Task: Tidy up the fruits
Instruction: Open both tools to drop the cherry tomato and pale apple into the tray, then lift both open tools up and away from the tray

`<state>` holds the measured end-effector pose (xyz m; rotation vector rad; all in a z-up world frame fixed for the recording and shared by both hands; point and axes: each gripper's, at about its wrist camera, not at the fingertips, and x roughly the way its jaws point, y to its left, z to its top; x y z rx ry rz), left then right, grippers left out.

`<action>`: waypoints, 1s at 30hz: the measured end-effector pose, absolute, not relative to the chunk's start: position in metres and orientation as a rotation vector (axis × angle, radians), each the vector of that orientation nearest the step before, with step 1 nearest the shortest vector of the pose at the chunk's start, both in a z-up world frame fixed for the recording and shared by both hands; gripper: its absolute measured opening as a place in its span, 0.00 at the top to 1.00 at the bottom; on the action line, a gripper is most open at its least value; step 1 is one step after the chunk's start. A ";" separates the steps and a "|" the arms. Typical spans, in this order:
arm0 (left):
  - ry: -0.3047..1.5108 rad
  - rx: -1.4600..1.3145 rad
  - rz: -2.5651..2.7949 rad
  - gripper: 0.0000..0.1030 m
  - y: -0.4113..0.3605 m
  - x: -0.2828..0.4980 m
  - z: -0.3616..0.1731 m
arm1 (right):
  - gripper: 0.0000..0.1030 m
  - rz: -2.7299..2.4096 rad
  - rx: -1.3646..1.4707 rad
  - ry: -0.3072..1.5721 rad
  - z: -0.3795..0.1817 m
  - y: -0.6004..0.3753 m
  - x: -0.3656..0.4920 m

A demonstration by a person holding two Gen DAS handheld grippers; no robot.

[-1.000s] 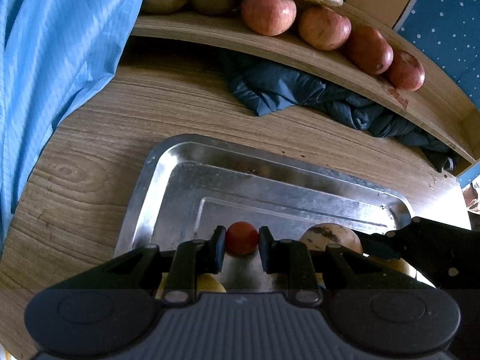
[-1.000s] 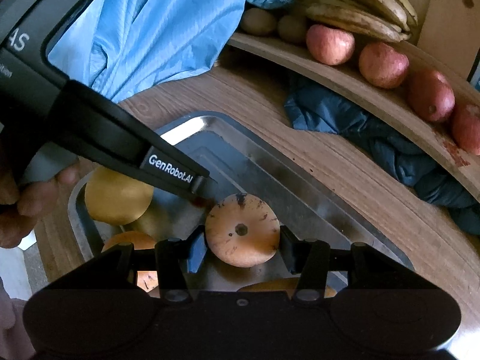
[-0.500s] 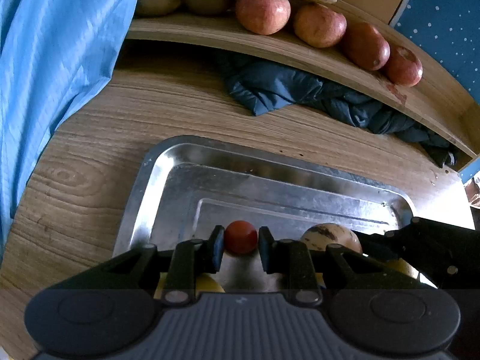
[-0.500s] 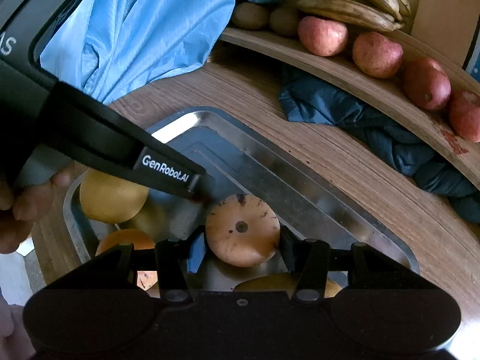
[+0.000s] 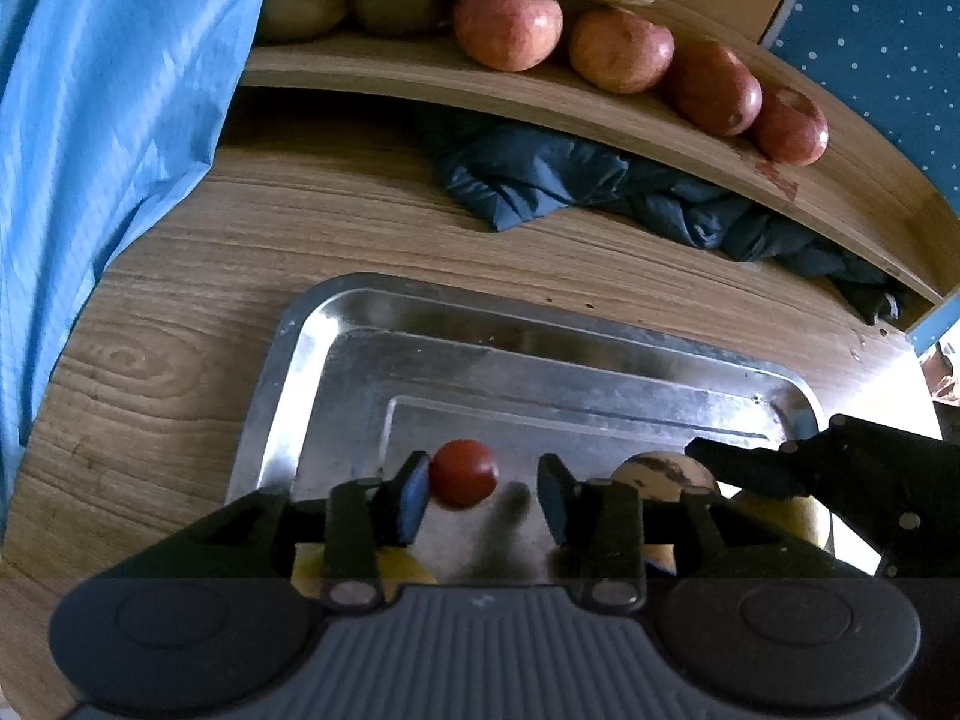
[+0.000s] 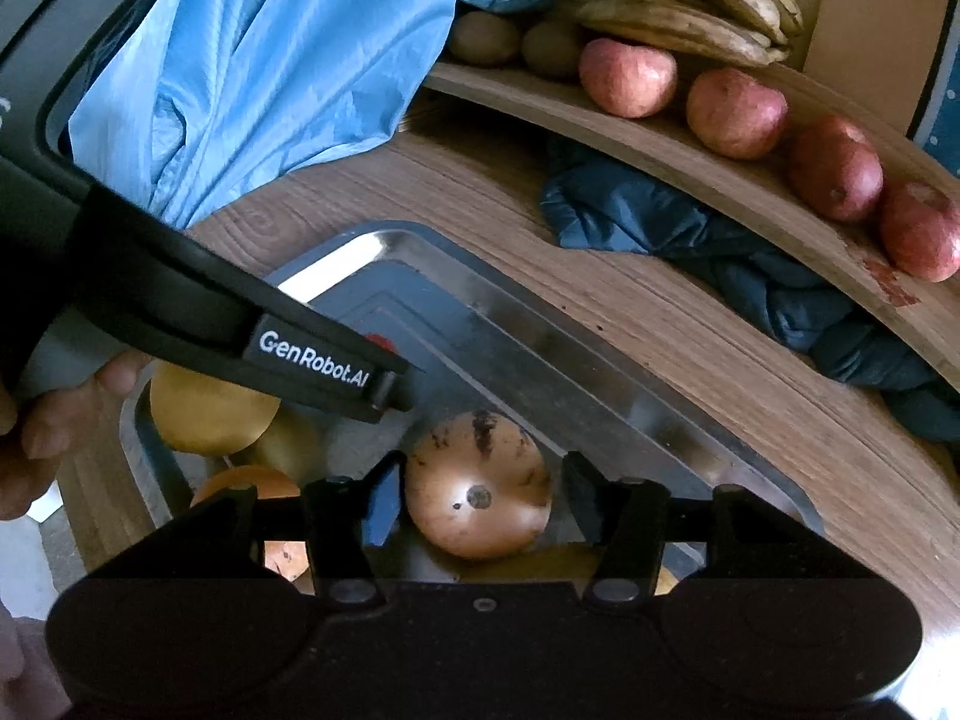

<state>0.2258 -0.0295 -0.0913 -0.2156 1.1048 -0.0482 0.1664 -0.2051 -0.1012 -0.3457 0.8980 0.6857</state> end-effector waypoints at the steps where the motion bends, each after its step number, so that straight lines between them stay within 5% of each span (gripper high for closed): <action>1: 1.104 -0.215 -0.048 0.54 -0.030 0.225 -0.091 | 0.41 0.683 -0.347 0.896 -0.101 -0.206 0.166; 12: 1.087 -0.217 -0.036 0.18 -0.029 0.221 -0.081 | 0.25 0.643 -0.325 0.858 -0.086 -0.219 0.159; 30: 1.014 -0.210 0.037 0.02 -0.028 0.206 -0.058 | 0.05 0.518 -0.236 0.810 -0.064 -0.253 0.145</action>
